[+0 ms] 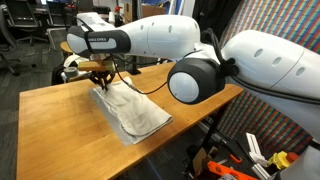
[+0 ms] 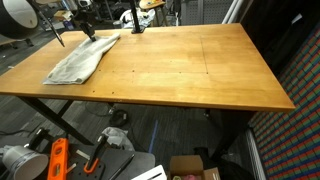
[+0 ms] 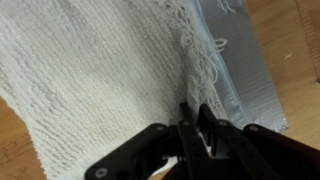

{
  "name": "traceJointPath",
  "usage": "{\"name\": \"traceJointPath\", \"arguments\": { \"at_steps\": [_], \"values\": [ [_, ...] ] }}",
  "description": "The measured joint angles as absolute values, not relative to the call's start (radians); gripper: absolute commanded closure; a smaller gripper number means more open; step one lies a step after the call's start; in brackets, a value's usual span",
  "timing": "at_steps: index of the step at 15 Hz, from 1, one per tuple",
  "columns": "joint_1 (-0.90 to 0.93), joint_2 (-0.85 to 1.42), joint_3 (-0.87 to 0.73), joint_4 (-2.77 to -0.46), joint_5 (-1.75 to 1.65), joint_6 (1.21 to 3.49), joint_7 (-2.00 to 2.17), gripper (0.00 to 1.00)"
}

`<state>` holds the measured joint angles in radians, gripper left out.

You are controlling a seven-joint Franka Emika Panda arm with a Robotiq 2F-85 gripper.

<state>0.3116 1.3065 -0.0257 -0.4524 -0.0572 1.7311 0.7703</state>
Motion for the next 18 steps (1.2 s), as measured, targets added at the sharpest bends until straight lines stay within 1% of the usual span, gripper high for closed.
{"name": "traceJointPath", "arguments": {
  "at_steps": [5, 7, 10, 12, 18],
  "values": [
    [0.308, 1.301, -0.029, -0.452, -0.057, 1.770, 0.842, 0.83],
    [0.309, 1.297, -0.029, -0.452, -0.055, 1.778, 0.868, 0.86],
    [0.310, 1.295, -0.026, -0.452, -0.051, 1.791, 0.886, 0.86],
    [0.310, 1.295, -0.023, -0.452, -0.048, 1.797, 0.887, 0.88],
    [0.310, 1.294, -0.002, -0.451, -0.026, 1.824, 0.887, 0.86]
  ]
}}
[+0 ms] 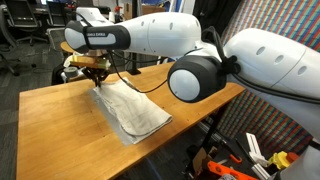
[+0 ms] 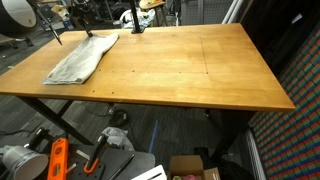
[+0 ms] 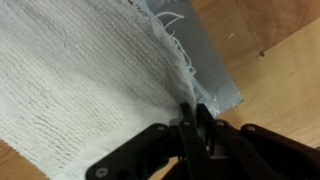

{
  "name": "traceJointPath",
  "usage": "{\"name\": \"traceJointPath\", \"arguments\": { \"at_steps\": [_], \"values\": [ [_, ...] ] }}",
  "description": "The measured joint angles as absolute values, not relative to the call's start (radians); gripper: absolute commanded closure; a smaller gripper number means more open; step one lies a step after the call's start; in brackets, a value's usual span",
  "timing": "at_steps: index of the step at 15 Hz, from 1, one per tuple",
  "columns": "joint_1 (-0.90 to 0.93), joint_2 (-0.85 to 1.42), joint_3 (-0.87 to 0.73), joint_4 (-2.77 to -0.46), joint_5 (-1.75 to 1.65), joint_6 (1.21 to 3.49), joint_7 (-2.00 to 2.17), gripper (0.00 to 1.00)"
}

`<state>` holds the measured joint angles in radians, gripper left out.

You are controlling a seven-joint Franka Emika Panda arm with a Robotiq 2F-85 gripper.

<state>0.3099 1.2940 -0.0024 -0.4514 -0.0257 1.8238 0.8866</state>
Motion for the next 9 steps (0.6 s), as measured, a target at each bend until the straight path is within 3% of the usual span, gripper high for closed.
{"name": "traceJointPath", "arguments": {
  "at_steps": [1, 2, 9],
  "values": [
    [0.310, 1.294, 0.002, -0.451, -0.022, 1.828, 0.887, 0.61],
    [0.310, 1.294, 0.005, -0.451, -0.018, 1.831, 0.887, 0.60],
    [0.306, 1.292, 0.010, -0.451, -0.013, 1.832, 0.883, 0.08]
  ]
}}
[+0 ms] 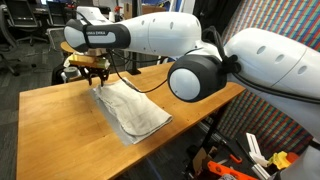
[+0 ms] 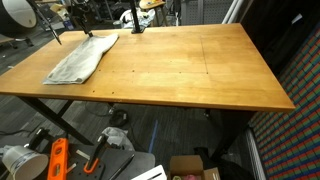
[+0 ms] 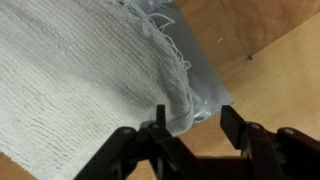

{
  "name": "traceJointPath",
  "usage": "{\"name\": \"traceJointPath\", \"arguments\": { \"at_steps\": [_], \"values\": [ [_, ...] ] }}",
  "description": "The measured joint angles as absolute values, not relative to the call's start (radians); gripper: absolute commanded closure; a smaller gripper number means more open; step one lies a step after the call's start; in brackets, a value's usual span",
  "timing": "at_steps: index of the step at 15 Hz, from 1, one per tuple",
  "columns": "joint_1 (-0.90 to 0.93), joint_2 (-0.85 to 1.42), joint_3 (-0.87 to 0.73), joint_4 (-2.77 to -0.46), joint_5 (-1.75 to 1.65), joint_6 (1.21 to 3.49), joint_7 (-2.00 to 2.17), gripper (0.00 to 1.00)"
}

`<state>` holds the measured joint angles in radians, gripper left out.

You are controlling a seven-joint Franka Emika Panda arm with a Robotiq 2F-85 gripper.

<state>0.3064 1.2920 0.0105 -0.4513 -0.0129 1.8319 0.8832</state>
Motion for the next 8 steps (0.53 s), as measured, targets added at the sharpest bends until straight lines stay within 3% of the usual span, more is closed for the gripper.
{"name": "traceJointPath", "arguments": {
  "at_steps": [1, 2, 8],
  "values": [
    [0.303, 1.289, 0.010, -0.451, -0.013, 1.828, 0.879, 0.01],
    [0.299, 1.284, 0.010, -0.451, -0.013, 1.814, 0.865, 0.00],
    [0.255, 1.231, 0.005, -0.453, -0.020, 1.599, 0.654, 0.00]
  ]
}}
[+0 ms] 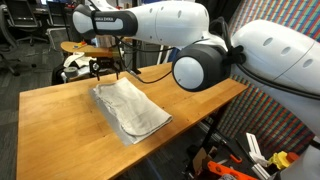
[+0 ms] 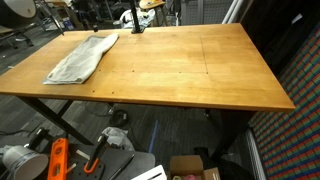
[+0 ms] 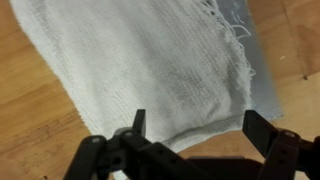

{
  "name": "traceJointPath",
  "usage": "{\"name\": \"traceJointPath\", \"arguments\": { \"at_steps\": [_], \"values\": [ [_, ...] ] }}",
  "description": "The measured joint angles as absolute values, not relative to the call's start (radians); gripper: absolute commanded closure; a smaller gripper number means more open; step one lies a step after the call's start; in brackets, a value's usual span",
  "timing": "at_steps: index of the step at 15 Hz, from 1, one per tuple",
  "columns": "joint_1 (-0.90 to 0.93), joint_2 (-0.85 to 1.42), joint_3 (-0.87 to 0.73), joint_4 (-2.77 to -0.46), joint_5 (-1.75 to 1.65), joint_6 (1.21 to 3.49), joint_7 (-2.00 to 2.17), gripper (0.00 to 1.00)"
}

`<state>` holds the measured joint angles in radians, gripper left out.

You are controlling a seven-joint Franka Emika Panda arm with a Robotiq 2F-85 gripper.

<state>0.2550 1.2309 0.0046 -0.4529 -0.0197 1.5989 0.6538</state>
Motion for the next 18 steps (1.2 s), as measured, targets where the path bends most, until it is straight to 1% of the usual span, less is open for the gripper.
{"name": "traceJointPath", "arguments": {
  "at_steps": [3, 6, 12, 18],
  "values": [
    [0.240, 1.215, -0.024, -0.453, -0.053, 1.477, 0.510, 0.00],
    [0.236, 1.215, -0.060, -0.454, -0.115, 1.420, 0.366, 0.00],
    [0.197, 1.218, -0.087, -0.454, -0.182, 1.412, 0.100, 0.00],
    [0.103, 1.201, -0.054, -0.452, -0.117, 1.420, -0.003, 0.00]
  ]
}}
